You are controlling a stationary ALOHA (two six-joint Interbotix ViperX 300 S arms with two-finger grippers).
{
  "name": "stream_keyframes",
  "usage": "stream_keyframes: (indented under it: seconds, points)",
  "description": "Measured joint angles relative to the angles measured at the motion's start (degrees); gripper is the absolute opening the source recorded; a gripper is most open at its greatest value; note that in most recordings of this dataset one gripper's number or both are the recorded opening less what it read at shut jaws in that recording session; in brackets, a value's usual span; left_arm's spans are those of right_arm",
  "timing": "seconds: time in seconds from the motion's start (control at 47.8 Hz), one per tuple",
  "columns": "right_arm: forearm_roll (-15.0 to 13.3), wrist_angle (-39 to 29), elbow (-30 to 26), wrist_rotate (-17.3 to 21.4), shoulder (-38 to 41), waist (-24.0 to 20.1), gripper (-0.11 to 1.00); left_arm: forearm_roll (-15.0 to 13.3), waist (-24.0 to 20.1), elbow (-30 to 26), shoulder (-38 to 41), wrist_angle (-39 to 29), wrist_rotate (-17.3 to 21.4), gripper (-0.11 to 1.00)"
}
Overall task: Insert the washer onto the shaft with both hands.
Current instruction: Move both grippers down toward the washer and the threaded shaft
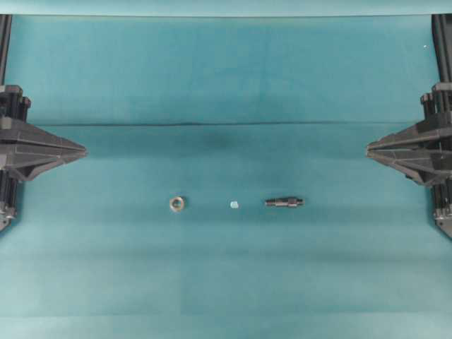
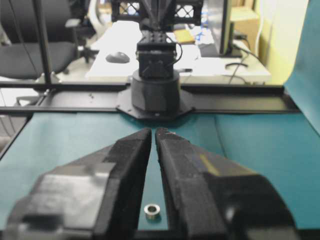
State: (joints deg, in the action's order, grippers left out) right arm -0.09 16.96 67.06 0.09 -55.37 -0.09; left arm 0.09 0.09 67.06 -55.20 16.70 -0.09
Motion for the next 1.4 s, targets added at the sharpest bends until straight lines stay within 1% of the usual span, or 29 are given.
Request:
stream_keyframes:
  seconds: [0.042,0.063,0.167,0.251,0.377,0.523,0.649,0.795,0.941,1.088,1.234,1.402]
  points:
    - [0.2,-0.2,-0.1,0.0,0.1,0.1,0.01,0.2,-0.2,-0.3,0.3,-0.5,-0.2,0.02]
    - [0.4,-0.4,-0.1,0.0,0.0,0.1,0.02,0.2,-0.4,-0.7,0.7,-1.4,-0.9,0.02]
    - [2.3,-3.3,-0.8,0.6,0.5,0.4,-0.07,0.4,-1.8,-3.9,4.7,-5.8,-3.1,0.02]
    - [4.0,-6.9,-1.7,1.8,0.9,0.5,-0.1,0.4,-1.8,-6.4,7.7,-9.2,-3.3,0.02]
    - [4.7,-13.0,-2.5,4.0,1.0,1.1,-0.1,0.5,-1.7,-9.9,11.0,-14.2,-3.3,0.02]
    - [4.7,-19.3,-2.7,4.8,1.1,1.4,-0.1,0.5,-1.6,-12.7,14.5,-19.5,-4.0,0.02]
    - [4.7,-26.2,-3.3,6.0,2.7,1.8,-0.1,0.5,-1.4,-14.7,17.3,-23.0,-4.3,0.02]
    - [4.7,-33.3,-5.2,7.3,6.3,2.5,-0.1,0.5,-1.4,-16.7,21.4,-26.5,-4.6,0.02]
    - [4.7,-39.3,-7.9,9.1,10.8,2.5,-0.1,0.5,-1.2,-19.9,26.3,-29.7,-4.2,0.02]
    - [4.2,-43.2,-10.1,9.2,16.3,2.6,-0.1,0.5,-1.1,-23.0,30.8,-33.2,-4.5,0.02]
    - [4.2,-45.8,-12.7,9.2,21.7,2.6,-0.1,0.5,-1.0,-26.7,35.9,-38.9,-4.5,0.02]
    - [3.4,-48.3,-16.4,9.2,27.9,2.5,-0.1,0.5,-1.1,-28.7,40.6,-43.5,-4.6,0.02]
